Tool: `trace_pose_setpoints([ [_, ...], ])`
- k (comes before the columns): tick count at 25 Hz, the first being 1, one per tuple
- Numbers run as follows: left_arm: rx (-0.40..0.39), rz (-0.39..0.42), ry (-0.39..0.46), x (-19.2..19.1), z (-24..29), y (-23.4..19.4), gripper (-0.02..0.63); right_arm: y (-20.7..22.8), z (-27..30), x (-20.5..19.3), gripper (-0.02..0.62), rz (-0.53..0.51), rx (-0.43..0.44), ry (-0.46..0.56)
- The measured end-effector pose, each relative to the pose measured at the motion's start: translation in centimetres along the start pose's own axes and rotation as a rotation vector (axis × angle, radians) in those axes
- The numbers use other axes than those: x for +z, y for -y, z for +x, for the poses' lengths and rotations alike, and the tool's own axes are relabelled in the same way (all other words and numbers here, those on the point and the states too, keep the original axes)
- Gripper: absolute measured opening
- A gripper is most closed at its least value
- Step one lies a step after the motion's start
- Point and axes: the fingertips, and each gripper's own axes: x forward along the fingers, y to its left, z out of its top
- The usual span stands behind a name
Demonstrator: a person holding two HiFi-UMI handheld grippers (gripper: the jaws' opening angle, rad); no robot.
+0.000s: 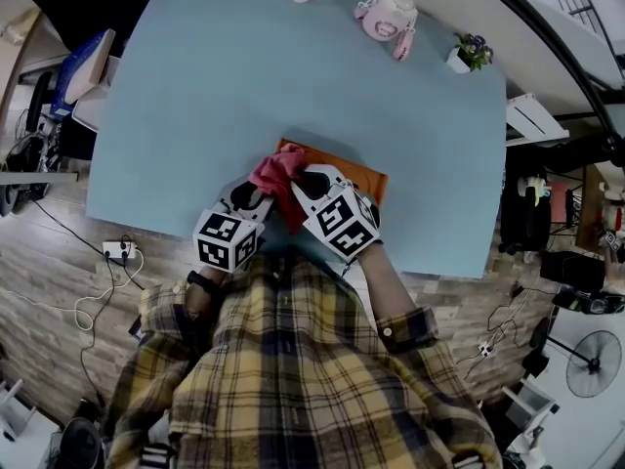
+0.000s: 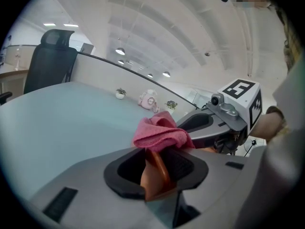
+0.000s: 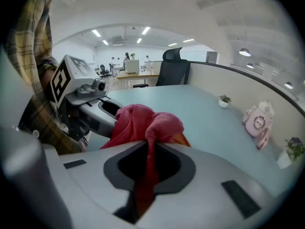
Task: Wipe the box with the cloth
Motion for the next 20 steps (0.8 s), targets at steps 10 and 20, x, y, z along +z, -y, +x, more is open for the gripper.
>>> trace_pose_setpoints([
  [10, -0.005, -0.016, 0.002, -0.1, 0.0, -0.1, 0.121, 1.4, -2.6, -3.1, 0.038, 0.015, -0.066, -0.07],
  [20, -0.006, -0.035, 0.002, 0.0, 0.0, -0.1, 0.124, 2.1, -5.1, -5.8, 0.04, -0.014, -0.111, -0.153],
])
